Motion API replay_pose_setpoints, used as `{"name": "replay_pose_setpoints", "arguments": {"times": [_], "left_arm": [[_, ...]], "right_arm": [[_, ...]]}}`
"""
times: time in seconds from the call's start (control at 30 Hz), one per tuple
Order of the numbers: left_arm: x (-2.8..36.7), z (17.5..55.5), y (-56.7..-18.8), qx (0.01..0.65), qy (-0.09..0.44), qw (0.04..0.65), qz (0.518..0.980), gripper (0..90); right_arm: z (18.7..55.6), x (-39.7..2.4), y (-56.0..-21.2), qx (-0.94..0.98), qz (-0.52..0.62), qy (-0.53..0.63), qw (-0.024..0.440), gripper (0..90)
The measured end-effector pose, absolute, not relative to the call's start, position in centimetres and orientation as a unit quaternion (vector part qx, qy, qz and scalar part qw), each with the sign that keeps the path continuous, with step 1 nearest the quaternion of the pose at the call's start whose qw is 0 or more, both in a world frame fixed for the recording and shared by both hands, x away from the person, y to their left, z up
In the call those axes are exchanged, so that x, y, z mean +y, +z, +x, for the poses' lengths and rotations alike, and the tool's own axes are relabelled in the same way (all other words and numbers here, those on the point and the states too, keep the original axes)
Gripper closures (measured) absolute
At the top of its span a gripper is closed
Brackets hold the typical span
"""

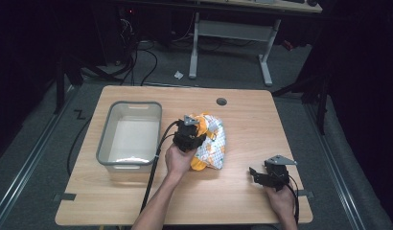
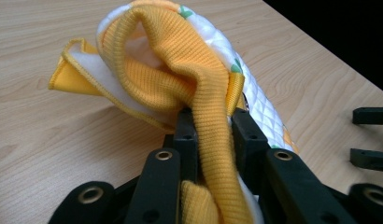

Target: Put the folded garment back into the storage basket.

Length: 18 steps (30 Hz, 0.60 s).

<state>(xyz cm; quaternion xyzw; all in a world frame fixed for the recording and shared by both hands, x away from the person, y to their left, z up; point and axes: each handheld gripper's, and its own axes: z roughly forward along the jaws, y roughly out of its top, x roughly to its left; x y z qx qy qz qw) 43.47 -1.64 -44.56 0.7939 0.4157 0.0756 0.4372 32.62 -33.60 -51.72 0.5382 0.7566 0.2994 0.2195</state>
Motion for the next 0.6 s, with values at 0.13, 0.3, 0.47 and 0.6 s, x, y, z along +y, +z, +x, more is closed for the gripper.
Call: {"name": "replay_pose_setpoints", "arguments": {"times": [0.13, 0.3, 0.47, 0.6], "left_arm": [[-1.4, 43.0, -44.0, 0.411, 0.079, 0.441, 0.794, 74.8], [-0.9, 42.7, -43.5, 0.408, 0.082, 0.446, 0.792, 74.8], [-0.6, 42.6, -43.2, 0.407, 0.080, 0.449, 0.791, 74.8], [0.0, 42.4, -42.7, 0.406, 0.081, 0.456, 0.788, 74.8]], "right_arm": [[32.6, -33.6, -51.7, 0.757, 0.538, 0.299, 0.219, 27.8], [32.6, -33.6, -51.7, 0.757, 0.538, 0.299, 0.219, 27.8], [32.6, -33.6, -51.7, 0.757, 0.538, 0.299, 0.219, 27.8], [32.6, -33.6, -51.7, 0.757, 0.538, 0.299, 0.219, 27.8]]}}
